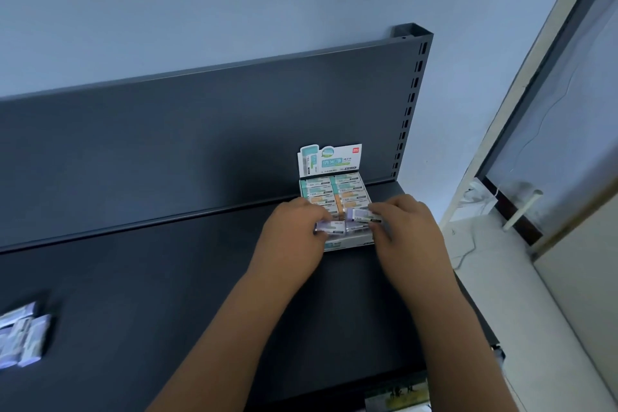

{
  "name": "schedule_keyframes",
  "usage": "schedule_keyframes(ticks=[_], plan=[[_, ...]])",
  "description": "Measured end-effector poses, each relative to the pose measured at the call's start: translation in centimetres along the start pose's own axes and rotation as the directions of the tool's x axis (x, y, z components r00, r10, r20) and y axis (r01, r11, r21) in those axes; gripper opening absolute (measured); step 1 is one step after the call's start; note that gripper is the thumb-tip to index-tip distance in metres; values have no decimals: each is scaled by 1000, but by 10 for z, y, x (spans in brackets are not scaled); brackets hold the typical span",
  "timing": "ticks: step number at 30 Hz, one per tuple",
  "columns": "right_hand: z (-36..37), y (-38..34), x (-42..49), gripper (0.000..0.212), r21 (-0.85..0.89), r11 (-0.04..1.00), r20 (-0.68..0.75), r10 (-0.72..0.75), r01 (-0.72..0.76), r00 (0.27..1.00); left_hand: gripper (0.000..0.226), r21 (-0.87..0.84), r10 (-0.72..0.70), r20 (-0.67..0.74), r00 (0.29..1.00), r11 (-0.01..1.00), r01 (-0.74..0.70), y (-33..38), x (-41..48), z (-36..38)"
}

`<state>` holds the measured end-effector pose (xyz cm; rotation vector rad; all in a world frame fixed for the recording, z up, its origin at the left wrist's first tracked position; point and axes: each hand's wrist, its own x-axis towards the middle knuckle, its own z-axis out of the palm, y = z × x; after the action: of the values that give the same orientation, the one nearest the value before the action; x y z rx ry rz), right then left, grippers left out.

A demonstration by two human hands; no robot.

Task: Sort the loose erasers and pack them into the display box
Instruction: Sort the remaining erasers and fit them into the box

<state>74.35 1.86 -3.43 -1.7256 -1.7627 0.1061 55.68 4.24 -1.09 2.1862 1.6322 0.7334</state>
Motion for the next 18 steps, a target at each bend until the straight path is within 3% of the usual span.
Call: schedule_keyframes(ticks=[8,18], plan=[[-1,6,12,29,-31,1000,37,6,-4,999,30,52,4,132,991,999,-11,-4,12,1],[0,3,15,28,-44,999,72,-11,14,997,69,20,66,295,953,997,-75,-7,0,2]])
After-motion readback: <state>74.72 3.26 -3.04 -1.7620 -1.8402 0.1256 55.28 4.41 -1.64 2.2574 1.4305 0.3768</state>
